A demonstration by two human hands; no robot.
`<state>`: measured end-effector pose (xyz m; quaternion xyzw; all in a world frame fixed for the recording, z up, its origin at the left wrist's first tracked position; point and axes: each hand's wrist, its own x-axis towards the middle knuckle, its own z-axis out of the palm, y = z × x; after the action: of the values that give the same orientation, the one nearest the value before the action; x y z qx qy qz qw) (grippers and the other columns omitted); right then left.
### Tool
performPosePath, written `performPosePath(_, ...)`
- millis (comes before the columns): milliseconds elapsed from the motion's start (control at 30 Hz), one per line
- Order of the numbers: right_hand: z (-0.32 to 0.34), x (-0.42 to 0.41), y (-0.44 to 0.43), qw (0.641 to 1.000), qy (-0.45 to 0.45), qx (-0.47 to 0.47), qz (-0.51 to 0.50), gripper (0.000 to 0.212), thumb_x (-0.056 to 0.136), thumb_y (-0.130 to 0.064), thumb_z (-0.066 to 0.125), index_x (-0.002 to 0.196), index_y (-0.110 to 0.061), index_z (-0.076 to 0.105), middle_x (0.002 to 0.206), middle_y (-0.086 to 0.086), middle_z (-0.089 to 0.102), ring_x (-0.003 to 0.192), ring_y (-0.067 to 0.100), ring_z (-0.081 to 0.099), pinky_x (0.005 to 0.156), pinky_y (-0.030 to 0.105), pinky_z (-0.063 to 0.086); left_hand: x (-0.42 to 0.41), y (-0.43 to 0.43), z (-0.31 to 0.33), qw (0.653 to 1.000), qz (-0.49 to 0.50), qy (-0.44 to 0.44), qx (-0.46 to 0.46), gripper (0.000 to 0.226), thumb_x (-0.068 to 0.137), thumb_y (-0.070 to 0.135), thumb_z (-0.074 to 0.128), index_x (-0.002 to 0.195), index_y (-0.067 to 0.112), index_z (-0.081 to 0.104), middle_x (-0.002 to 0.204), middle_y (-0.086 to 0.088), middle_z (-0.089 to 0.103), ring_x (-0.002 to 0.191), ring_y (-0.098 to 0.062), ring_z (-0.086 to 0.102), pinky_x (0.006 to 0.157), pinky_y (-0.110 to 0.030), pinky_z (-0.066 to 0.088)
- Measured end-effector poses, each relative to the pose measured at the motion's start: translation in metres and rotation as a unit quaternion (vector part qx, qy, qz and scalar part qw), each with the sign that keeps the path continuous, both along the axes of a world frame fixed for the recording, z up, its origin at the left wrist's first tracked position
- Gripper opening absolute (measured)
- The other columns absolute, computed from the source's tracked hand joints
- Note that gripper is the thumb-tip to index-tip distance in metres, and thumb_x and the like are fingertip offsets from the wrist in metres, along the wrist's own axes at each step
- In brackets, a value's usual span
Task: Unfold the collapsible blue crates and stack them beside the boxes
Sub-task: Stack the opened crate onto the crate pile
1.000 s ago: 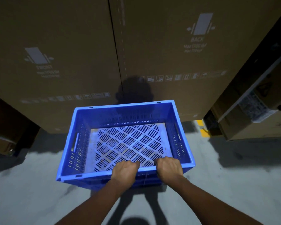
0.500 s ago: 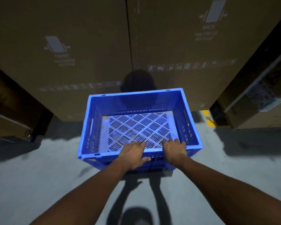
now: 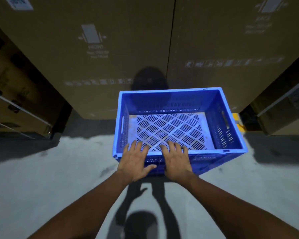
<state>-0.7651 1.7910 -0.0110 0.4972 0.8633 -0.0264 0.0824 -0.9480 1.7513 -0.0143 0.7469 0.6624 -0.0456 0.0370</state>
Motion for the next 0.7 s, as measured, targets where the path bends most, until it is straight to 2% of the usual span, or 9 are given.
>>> performPosePath(100,0.008,-0.003,0.002,0.998,-0.046,-0.046,-0.015,0.086,0.072,-0.042,0.068,0.144,-0.021,0.025,0.152,0.013,0.024,0.136,0.036,0.027,0.106,0.053,0.026,-0.004,0.002,0.001,0.999,-0.005,-0.011,-0.037,0.088,0.078,0.079,0.035,0.145,0.022,0.030,0.150,-0.014,0.033,0.139,-0.036,0.028,0.111,-0.054,0.023)
performPosePath(200,0.026,-0.008,0.003,0.982,-0.120,-0.144,-0.034,0.099,0.083,-0.049,0.061,0.154,-0.019,-0.002,0.161,0.014,-0.001,0.147,0.041,-0.002,0.114,0.062,0.009,-0.007,0.004,0.013,0.989,0.000,-0.045,-0.141,0.096,0.082,0.079,0.035,0.154,0.022,0.007,0.162,-0.012,0.005,0.149,-0.034,0.000,0.118,-0.056,0.008)
performPosePath(267,0.045,-0.012,-0.004,0.976,-0.107,-0.179,-0.058,0.102,0.087,-0.051,0.058,0.153,-0.020,-0.013,0.162,0.014,-0.011,0.147,0.040,-0.011,0.115,0.062,0.005,-0.007,0.001,0.031,0.980,0.015,-0.076,-0.181,0.098,0.084,0.076,0.037,0.155,0.023,-0.004,0.162,-0.012,-0.010,0.148,-0.032,-0.014,0.119,-0.055,0.001)
performPosePath(333,0.076,-0.016,-0.016,0.984,-0.042,-0.157,-0.075,0.101,0.086,-0.048,0.059,0.154,-0.019,-0.010,0.162,0.016,-0.005,0.148,0.037,-0.004,0.116,0.057,0.012,-0.007,-0.006,0.060,0.981,0.015,-0.115,-0.154,0.096,0.087,0.072,0.040,0.155,0.022,-0.004,0.162,-0.012,-0.013,0.148,-0.030,-0.016,0.119,-0.054,0.003)
performPosePath(433,0.133,-0.011,-0.037,0.987,0.048,-0.112,-0.101,0.100,0.083,-0.038,0.066,0.155,-0.017,0.001,0.160,0.017,0.009,0.147,0.035,0.009,0.115,0.051,0.024,-0.008,-0.022,0.117,0.983,-0.004,-0.159,-0.089,0.091,0.089,0.067,0.043,0.156,0.019,0.003,0.162,-0.014,-0.006,0.149,-0.031,-0.011,0.120,-0.051,0.006)
performPosePath(567,0.214,0.004,-0.053,0.977,0.163,-0.062,-0.126,0.097,0.080,-0.029,0.071,0.155,-0.014,0.011,0.158,0.019,0.018,0.145,0.035,0.018,0.112,0.048,0.032,-0.014,-0.039,0.201,0.980,-0.014,-0.197,-0.020,0.091,0.086,0.071,0.036,0.155,0.018,0.009,0.163,-0.014,0.001,0.150,-0.030,-0.005,0.121,-0.049,0.011)
performPosePath(700,0.292,0.022,-0.072,0.957,0.247,-0.031,-0.146,0.096,0.082,-0.029,0.071,0.154,-0.018,0.010,0.158,0.013,0.020,0.145,0.030,0.023,0.107,0.047,0.040,-0.006,-0.068,0.289,0.965,0.028,-0.257,0.036,0.091,0.086,0.068,0.039,0.154,0.014,0.013,0.162,-0.013,0.007,0.150,-0.027,-0.001,0.121,-0.042,0.011)
